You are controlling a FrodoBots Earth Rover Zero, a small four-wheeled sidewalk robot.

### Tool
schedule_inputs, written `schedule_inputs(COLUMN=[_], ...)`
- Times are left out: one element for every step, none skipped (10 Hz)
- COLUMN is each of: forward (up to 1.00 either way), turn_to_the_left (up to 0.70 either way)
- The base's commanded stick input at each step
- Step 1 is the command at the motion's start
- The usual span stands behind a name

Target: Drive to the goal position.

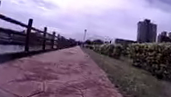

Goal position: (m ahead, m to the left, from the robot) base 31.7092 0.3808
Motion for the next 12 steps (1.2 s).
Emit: schedule_inputs(forward=[1.00,1.00,1.00,1.00,1.00,1.00,1.00,1.00,1.00,1.00,1.00,1.00], turn_to_the_left=[0.36,0.39,0.03,0.00,0.00,0.00,0.00,0.00,0.00,0.02,0.11,0.27])
